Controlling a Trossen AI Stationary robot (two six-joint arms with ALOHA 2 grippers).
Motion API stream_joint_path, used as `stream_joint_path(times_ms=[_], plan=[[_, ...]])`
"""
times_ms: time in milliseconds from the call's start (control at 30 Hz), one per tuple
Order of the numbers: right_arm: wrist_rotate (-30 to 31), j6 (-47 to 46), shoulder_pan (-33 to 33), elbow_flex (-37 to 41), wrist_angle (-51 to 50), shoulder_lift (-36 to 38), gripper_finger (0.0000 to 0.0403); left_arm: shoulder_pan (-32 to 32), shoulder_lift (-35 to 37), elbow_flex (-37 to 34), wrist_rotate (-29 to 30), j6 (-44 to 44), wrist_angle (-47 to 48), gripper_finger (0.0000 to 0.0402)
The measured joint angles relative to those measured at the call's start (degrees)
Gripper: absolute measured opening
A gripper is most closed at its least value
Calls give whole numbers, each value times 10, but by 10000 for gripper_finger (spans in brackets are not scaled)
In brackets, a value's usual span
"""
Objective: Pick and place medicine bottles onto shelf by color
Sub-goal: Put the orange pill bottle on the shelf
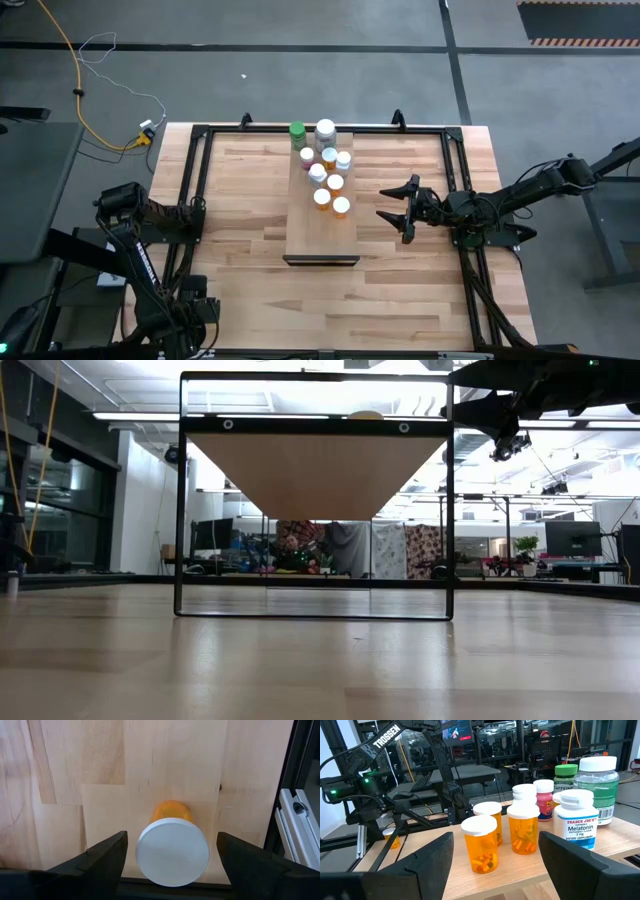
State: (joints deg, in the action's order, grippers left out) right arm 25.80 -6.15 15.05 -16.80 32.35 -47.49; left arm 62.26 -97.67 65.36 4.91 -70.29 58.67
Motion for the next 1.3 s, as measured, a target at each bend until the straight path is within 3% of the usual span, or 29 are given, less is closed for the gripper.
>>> stream_joint_path(times_ms=[600, 933, 1300], plan=[[0, 2, 0, 0, 0, 0, 282, 0, 0, 0, 0, 0, -1, 293], [0, 2, 0, 0, 0, 0, 282, 0, 0, 0, -17, 4, -1, 246], [0, 2, 0, 0, 0, 0, 282, 0, 0, 0, 0, 16, -1, 221]])
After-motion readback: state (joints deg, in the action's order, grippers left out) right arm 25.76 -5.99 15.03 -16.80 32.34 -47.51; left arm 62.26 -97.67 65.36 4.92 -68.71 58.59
